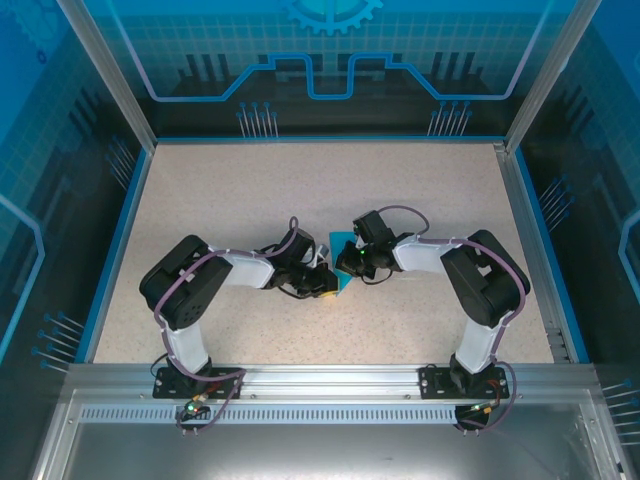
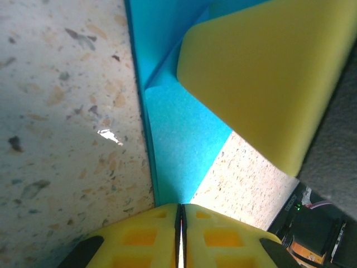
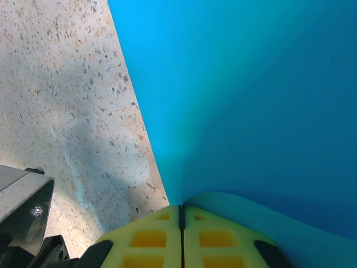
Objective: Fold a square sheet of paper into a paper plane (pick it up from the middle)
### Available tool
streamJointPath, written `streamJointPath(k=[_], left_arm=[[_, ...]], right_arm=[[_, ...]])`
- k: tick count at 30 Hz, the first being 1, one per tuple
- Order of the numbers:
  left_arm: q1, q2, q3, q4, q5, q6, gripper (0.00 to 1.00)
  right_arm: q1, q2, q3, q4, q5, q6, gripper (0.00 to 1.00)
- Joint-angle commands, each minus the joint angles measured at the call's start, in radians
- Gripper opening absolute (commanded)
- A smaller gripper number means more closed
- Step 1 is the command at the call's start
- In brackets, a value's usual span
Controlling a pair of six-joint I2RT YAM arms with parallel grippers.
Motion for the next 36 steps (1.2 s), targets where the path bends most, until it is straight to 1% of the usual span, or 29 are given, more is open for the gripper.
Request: streamJointPath(k=[1,18,23,26,29,31,33,36], left_arm=[[-0.01,0.017,0.03,-0.044,-0.018,0.023,0.13],[-0.01,0.025,0.048,-0.098,-0.044,0.037,0.11],[-0.009,0.028,0.053,-0.114,-0.05,0.042,0.11],[-0.01,0.029,0.057,-0.128,-0.052,0.045,0.1],[-0.01,0.032,0.063,-0.141,-0.059,0.045,0.09],[-0.01,0.032,0.062,-0.144,-0.06,0.042,0.09],[-0.01,0.033,0.062,-0.145,-0.059,0.041,0.09],[-0.01,0.032,0.064,-0.15,-0.062,0.041,0.09]], right_arm=[[-0.014,0.005,-0.007,-0.011,0.012,0.006,0.06],[-0.017,0.014,-0.006,-0.012,0.014,0.009,0.06],[-0.019,0.01,-0.002,-0.01,0.002,0.008,0.09],[-0.019,-0.006,-0.002,-0.006,-0.01,0.004,0.16],[-0.026,-0.042,-0.016,0.014,-0.023,0.007,0.26],[-0.03,-0.077,-0.022,0.002,-0.006,0.002,0.32],[-0.035,-0.11,-0.025,-0.007,0.006,-0.006,0.36],[-0.048,-0.164,-0.073,-0.002,0.018,-0.021,0.42]])
